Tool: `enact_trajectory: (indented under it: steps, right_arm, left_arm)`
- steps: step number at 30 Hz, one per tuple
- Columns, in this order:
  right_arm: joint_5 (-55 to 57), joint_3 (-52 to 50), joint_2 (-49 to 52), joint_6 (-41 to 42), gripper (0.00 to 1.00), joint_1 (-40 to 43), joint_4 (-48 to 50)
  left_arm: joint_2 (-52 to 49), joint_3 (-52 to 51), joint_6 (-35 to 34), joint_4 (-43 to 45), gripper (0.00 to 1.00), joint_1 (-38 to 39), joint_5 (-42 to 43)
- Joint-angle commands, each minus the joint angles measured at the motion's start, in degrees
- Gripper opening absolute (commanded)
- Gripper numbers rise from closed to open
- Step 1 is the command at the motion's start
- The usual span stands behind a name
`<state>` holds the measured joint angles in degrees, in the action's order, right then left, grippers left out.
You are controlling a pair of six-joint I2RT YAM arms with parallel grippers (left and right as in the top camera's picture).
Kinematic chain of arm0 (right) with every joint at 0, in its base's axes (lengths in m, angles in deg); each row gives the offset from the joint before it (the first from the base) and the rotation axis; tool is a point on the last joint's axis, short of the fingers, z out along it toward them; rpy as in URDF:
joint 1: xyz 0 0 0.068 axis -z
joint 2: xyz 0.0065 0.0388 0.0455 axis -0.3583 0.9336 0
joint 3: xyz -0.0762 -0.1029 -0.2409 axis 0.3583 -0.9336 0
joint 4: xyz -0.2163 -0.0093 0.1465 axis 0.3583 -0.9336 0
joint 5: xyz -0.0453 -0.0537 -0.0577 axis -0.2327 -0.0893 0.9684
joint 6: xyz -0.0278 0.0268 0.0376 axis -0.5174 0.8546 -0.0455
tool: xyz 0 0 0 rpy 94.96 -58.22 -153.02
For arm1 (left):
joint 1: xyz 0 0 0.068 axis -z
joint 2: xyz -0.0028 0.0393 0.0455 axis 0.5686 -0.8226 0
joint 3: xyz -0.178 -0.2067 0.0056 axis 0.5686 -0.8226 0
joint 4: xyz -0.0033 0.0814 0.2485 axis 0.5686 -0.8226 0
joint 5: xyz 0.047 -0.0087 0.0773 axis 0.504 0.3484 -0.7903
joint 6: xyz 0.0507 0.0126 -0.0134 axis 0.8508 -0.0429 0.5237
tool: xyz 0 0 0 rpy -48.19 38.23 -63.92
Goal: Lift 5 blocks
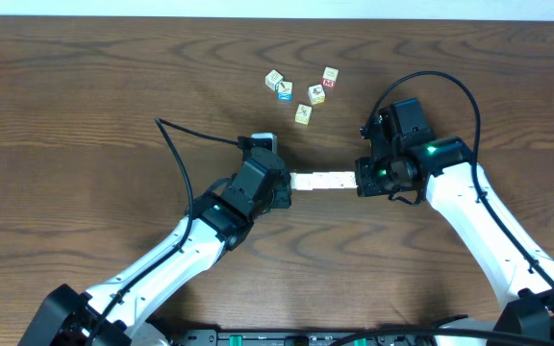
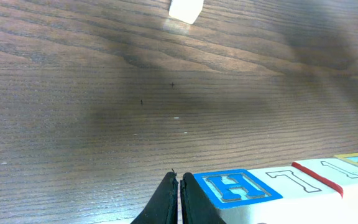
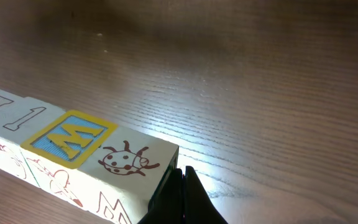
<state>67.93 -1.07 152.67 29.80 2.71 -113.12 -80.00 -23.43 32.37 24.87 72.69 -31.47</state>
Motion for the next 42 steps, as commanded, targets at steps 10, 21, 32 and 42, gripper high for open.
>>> enact_trajectory:
  steps: [10,21,32,42]
  right_arm:
    - [-25.8,3.1,-1.4,-1.2,0.01,-6.6,0.7]
    - [-25.8,4.1,-1.8,-1.2,0.01,-6.6,-0.1]
    - [-25.8,5.3,-1.9,-1.0,0.01,-6.6,-0.8]
    - [-25.8,5.6,-2.0,-1.0,0.01,-6.6,-1.2]
  left_arm:
    - [1.9,6.5,-0.7,4.1,0.07,4.9,16.3]
    - [2.9,6.6,-0.7,3.9,0.07,4.9,16.3]
    - [3.5,6.6,-0.7,3.9,0.07,4.9,16.3]
    - [3.8,6.6,-0.7,3.9,0.07,5.0,16.7]
